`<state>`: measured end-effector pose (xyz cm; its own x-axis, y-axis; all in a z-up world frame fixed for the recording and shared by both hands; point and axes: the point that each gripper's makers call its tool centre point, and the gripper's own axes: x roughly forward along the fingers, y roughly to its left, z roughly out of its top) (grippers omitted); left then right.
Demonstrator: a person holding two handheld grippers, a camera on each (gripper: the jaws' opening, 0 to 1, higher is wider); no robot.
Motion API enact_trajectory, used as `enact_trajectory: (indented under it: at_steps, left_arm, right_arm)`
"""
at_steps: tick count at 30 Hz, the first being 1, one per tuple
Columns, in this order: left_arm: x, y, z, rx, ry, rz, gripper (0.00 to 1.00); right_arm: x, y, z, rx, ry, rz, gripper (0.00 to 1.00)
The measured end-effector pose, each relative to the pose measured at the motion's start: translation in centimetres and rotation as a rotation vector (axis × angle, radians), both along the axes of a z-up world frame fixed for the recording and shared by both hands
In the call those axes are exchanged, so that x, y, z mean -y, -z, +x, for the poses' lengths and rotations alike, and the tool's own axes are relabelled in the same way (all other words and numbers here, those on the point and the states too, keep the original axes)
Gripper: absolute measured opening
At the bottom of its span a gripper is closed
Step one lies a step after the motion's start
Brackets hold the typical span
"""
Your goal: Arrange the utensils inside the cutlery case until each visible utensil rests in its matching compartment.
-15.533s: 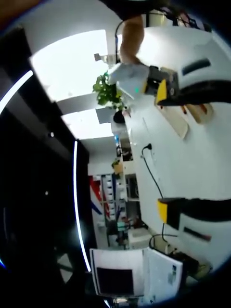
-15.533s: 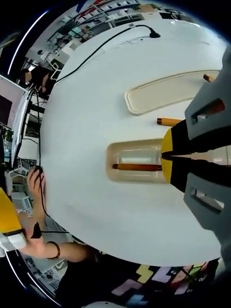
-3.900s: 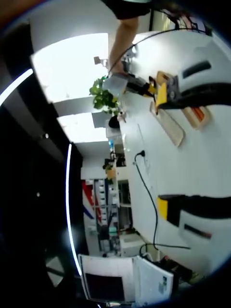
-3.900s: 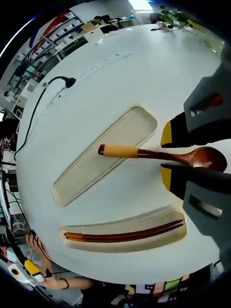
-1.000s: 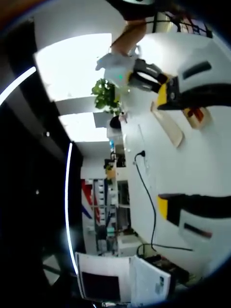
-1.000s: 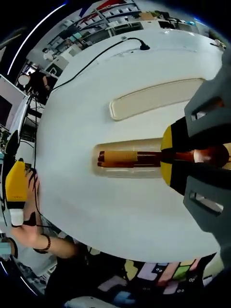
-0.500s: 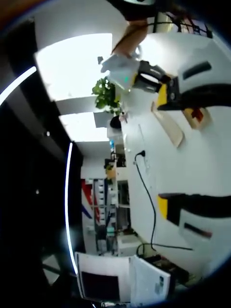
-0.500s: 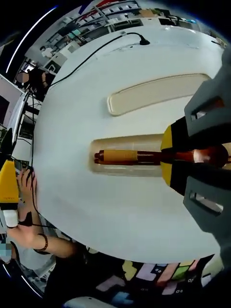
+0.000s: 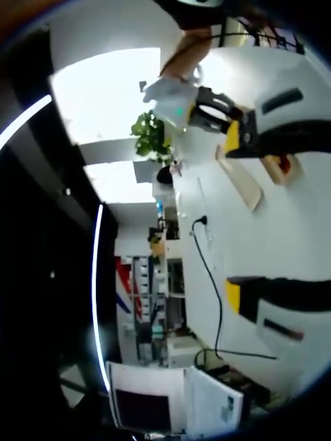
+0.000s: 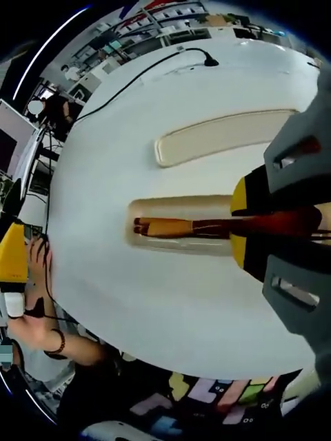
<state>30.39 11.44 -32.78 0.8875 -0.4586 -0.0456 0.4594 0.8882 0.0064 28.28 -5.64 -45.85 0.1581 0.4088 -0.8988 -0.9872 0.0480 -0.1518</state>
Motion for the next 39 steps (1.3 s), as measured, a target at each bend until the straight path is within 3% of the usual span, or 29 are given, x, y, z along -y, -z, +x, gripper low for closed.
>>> enact_trajectory:
  at_steps: [6,16,26,28,30,32,35,39]
  left_arm:
    - [0.0,0.3,0.2,-0.008,-0.005,0.004,0.73]
    - [0.9,1.1,0.3,-0.025,0.009,0.017,0.73]
    - [1.2,1.5,0.3,-0.029,0.013,0.028,0.71]
    - [1.1,1.0,0.3,-0.022,0.014,-0.005,0.67]
    - [1.3,0.8,0.2,-0.034,0.034,-0.04,0.63]
    - [1.4,0.9,0.2,-0.045,0.041,-0.051,0.6]
    - [1.6,1.0,0.5,-0.05,0.044,-0.052,0.6]
    - [1.8,1.3,1.3,-0.088,0.05,-0.104,0.56]
  right_arm:
    - [1.0,-1.9,0.3,0.011,0.032,0.072,0.08]
    - [4.3,-4.9,2.0,0.049,0.174,0.239,0.08]
    - [7.1,-5.3,3.4,0.092,0.312,0.382,0.08]
    - [7.4,-5.3,3.4,0.104,0.302,0.401,0.08]
    - [7.1,-5.8,3.2,0.103,0.278,0.478,0.08]
    - [7.2,-6.5,3.5,0.109,0.3,0.573,0.08]
    - [8.1,-6.3,3.7,0.104,0.326,0.598,0.09]
    - [9.3,-6.5,4.7,0.087,0.414,0.684,0.12]
